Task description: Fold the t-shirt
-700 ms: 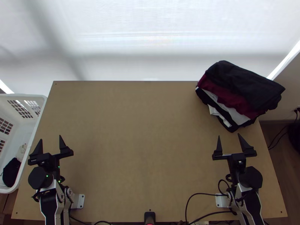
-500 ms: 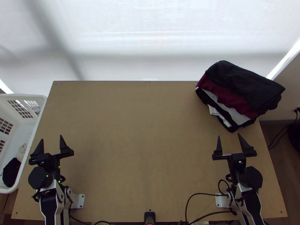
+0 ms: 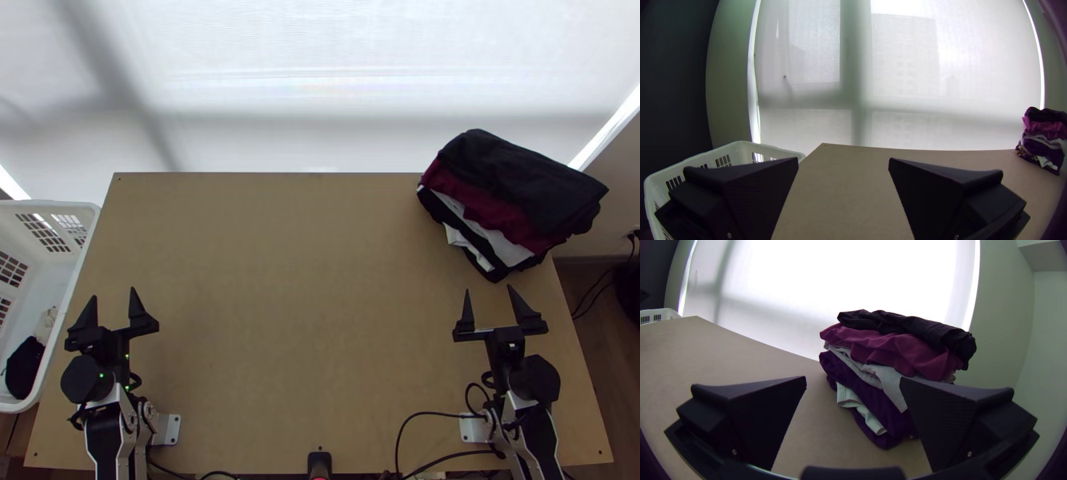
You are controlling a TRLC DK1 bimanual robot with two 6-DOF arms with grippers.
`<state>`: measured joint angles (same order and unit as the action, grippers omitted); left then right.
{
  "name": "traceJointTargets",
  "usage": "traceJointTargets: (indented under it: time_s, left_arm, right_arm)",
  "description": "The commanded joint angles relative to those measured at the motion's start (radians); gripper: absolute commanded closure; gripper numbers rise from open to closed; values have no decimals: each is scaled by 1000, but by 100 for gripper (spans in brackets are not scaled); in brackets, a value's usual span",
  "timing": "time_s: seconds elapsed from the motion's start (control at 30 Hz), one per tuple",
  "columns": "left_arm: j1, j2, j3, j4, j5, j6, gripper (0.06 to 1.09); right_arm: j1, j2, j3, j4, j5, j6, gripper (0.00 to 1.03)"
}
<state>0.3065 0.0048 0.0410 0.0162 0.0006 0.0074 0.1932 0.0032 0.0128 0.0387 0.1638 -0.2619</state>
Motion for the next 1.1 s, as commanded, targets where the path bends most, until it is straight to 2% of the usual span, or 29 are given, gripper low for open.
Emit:
traceJointTargets:
  time_s: [0.0,0.27,0.63,0.93,1.07]
  left_arm:
    - [83,11,-36,-32,7,-9,10]
    - [232,-5,-36,-28,-2,-6,10]
    - [281,-3,-24,-27,-2,13,11]
    - [260,6,88,-183,-5,-15,11]
    - [260,144,223,-262,-5,-20,11]
  right_arm:
    - [-5,-5,-8,-14,-1,10,4]
    - [-5,-5,-8,-14,-1,10,4]
    - [-5,-5,-8,-14,-1,10,4]
    - [-5,-5,-8,-13,-1,10,4]
    - [-5,-5,-8,-14,-3,10,4]
